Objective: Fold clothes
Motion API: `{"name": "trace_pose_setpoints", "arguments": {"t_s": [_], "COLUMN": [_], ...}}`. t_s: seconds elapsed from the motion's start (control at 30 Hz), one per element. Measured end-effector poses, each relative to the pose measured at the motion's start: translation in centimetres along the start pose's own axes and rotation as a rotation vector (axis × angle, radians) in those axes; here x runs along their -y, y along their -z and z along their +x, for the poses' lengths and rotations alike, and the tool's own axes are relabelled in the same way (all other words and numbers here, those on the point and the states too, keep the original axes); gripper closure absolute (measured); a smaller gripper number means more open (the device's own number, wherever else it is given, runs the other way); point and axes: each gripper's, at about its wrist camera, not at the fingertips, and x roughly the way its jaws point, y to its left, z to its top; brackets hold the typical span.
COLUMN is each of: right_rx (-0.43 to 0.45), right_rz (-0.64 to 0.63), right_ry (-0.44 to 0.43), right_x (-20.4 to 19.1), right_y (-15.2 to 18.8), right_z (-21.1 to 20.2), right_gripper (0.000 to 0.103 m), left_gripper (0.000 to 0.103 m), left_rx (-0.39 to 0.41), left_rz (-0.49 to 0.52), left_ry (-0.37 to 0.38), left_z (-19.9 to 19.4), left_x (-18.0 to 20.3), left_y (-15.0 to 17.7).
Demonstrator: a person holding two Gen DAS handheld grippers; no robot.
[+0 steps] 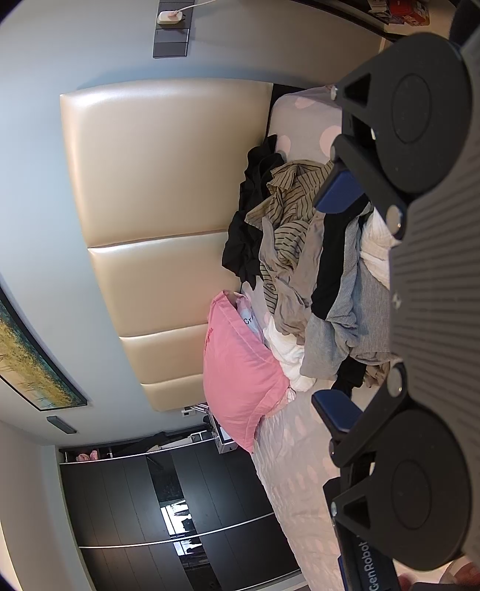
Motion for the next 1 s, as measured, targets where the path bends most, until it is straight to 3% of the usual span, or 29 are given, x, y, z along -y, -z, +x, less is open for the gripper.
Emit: {"name": "trace_pose_setpoints", "arguments": {"t_s": [0.23, 0.33, 1.0], "right_rx": [-0.001, -0.003, -0.007], "right_rz": [-0.008, -0.01, -0.003], "right_ry": [-0.006, -0.005, -0.015], "right_x": [-0.2, -0.2, 0.1], "right_y": [0.1, 0.0, 0.0], "right_z": [-0.1, 0.1, 0.1], "right_gripper": [0.001, 0.001, 0.001], "left_gripper": [0.004, 0.004, 0.004], "left_rx": [-0.023, -0.011, -0.019], "left_rz": [0.033, -0.004, -0.029], "left_ry": [-0.013, 0.01, -0.017], "left_z": [0.2, -0.2, -0.5], "left_x": [1.2, 0.1, -0.2], "left_y": [-0.1, 0.2, 0.7]}}
